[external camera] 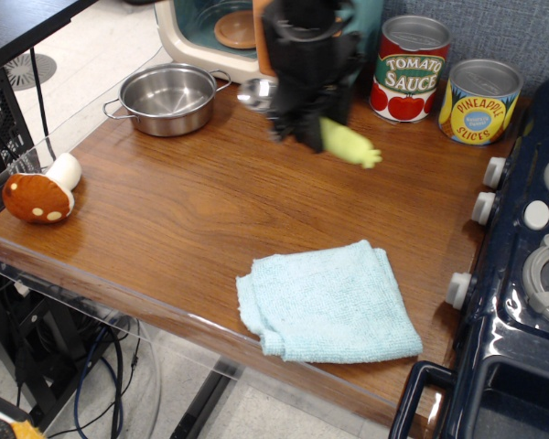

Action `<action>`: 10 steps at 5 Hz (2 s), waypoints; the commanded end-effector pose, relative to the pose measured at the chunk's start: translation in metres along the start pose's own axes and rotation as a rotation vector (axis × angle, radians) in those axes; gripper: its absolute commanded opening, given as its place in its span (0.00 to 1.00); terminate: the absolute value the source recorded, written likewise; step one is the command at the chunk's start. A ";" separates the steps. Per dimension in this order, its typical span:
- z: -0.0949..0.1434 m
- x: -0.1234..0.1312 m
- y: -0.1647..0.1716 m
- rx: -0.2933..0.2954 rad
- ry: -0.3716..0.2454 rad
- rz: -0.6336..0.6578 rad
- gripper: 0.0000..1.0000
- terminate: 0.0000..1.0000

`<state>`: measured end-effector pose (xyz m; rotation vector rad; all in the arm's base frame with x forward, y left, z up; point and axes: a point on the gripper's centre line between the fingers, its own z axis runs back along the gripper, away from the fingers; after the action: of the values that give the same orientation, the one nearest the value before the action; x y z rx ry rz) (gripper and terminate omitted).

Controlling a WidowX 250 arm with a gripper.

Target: Move the yellow ice cream scoop back so that it's laying horizontally in front of the canned goods.

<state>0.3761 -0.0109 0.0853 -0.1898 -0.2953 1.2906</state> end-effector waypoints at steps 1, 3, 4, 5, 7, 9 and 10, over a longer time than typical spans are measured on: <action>-0.009 -0.011 -0.049 -0.054 -0.056 0.017 0.00 0.00; -0.038 -0.030 -0.060 -0.017 -0.091 -0.012 0.00 0.00; -0.044 -0.035 -0.064 -0.020 -0.093 -0.017 0.00 0.00; -0.052 -0.033 -0.065 -0.005 -0.088 -0.008 0.00 0.00; -0.053 -0.024 -0.066 0.019 -0.081 0.047 1.00 0.00; -0.047 -0.024 -0.065 0.034 -0.101 0.084 1.00 0.00; -0.044 -0.024 -0.064 0.043 -0.121 0.077 1.00 0.00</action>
<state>0.4364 -0.0476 0.0285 -0.0304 -0.3160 1.3989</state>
